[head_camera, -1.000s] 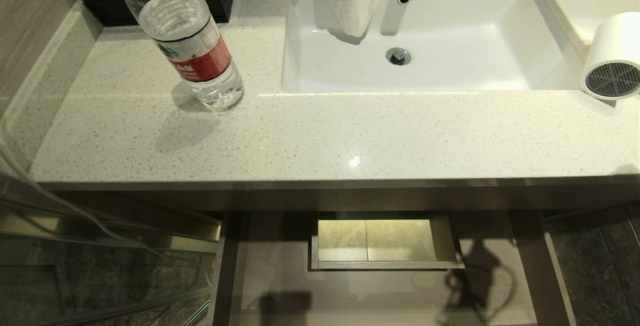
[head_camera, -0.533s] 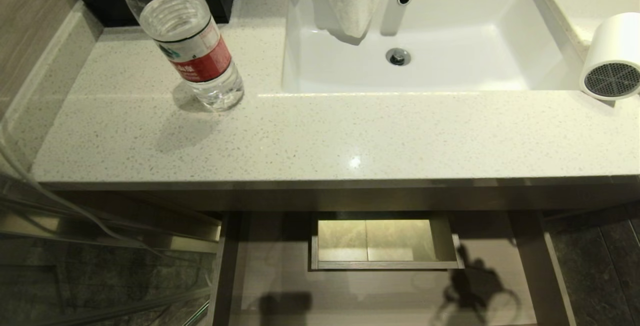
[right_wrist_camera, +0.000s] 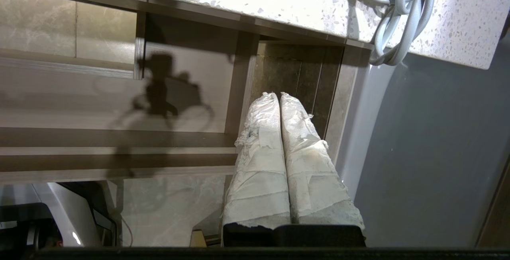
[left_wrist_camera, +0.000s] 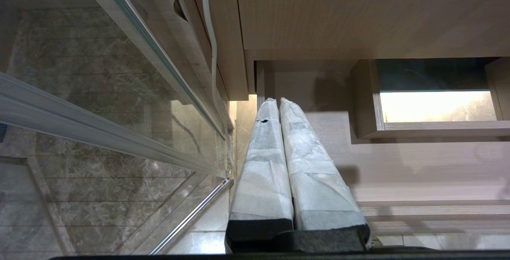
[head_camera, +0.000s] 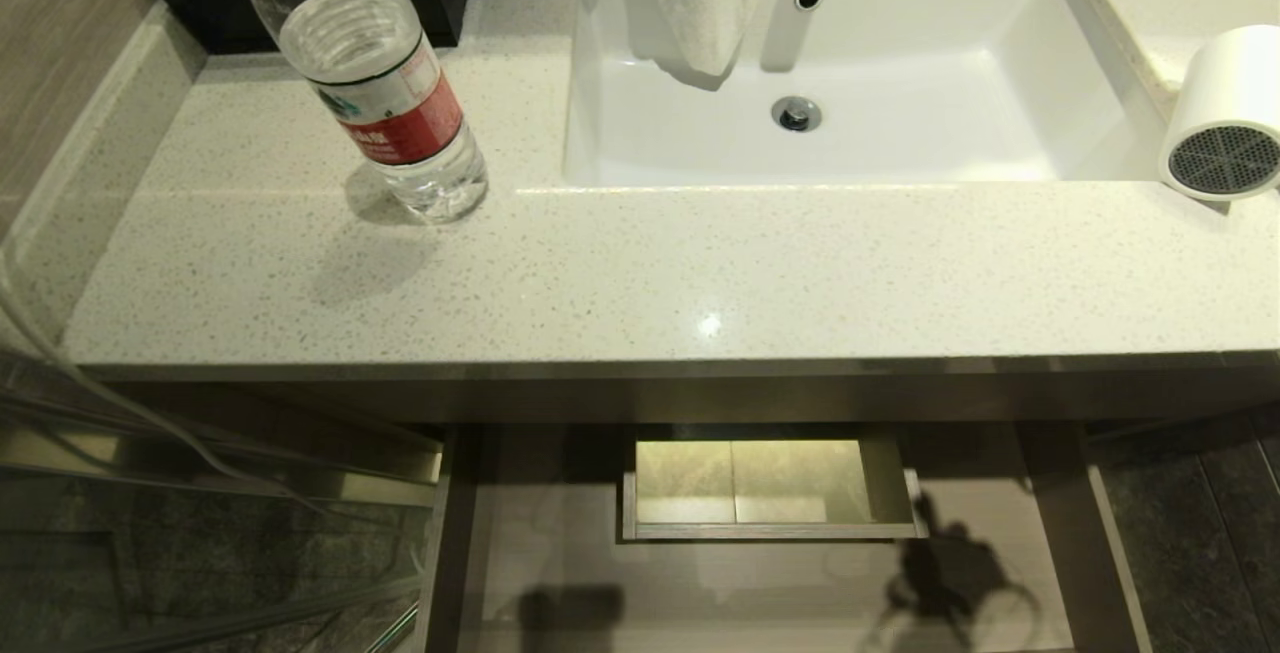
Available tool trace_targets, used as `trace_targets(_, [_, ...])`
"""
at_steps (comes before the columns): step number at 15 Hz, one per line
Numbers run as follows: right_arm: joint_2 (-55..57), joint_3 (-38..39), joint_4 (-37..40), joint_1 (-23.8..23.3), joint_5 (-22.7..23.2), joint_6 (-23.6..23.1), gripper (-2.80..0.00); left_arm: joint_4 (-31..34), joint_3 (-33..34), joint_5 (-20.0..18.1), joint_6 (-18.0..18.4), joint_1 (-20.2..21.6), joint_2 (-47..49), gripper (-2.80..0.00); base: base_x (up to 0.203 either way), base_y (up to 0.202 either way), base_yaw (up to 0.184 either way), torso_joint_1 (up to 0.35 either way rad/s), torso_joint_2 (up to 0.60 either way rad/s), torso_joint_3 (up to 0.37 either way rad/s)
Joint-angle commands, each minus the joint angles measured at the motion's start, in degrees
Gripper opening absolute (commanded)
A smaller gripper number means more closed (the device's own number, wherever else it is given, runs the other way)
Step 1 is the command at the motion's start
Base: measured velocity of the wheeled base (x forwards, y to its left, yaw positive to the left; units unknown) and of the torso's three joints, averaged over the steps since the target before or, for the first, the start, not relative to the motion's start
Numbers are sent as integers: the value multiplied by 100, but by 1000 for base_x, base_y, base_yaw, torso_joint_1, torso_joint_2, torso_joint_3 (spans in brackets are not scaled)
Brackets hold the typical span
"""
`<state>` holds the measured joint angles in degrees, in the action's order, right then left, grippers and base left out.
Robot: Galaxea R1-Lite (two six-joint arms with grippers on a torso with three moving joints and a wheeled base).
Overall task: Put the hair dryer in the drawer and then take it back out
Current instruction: Close the drawer
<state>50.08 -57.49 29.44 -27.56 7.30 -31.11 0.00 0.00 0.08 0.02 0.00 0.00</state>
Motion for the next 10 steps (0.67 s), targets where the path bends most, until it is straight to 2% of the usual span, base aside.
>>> trace_targets(1, [11,19,18,-3,17,-27,-280,0,0,1,-2,0,0,-280,0,0,0,0,0,0])
trace_targets(3, [-16,19,18,-3,17,-27,-280,0,0,1,-2,0,0,-280,0,0,0,-20,78,62])
trace_targets(10, [-95,81,-35,-3,26,-35,-280,0,0,1,-2,0,0,-280,0,0,0,-115,324,202])
